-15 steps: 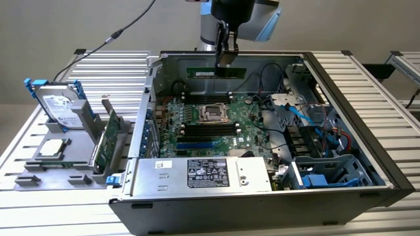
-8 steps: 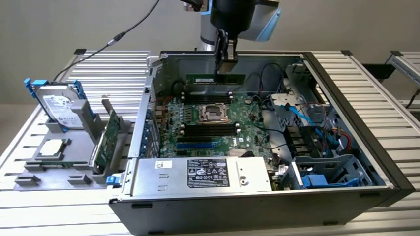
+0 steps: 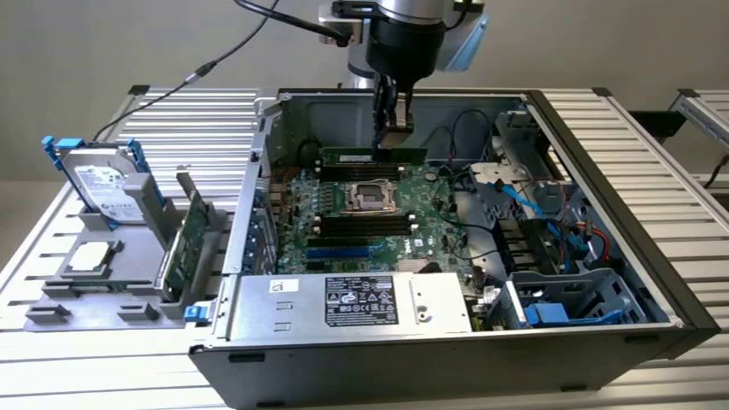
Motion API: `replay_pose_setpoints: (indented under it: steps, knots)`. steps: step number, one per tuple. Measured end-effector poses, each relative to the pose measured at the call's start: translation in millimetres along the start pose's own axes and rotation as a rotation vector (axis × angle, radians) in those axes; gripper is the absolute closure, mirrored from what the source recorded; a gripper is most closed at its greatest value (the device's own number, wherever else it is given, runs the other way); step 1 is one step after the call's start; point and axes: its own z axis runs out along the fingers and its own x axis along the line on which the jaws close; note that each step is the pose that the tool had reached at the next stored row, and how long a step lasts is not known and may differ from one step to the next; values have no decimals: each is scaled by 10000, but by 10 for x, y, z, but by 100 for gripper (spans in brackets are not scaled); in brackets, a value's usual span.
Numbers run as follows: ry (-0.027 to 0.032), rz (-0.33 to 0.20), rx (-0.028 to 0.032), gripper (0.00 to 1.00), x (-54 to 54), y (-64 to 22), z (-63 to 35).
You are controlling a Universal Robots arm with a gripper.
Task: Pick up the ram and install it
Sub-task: 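Insert the ram into the slot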
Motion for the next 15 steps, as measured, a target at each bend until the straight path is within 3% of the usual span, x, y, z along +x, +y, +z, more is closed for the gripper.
replay_pose_setpoints:
  steps: [8,10,15]
  knots:
    - [-1,0,0,86,49,4,147]
    - [-1,0,0,86,48,10,241]
    - [-1,0,0,86,46,8,338]
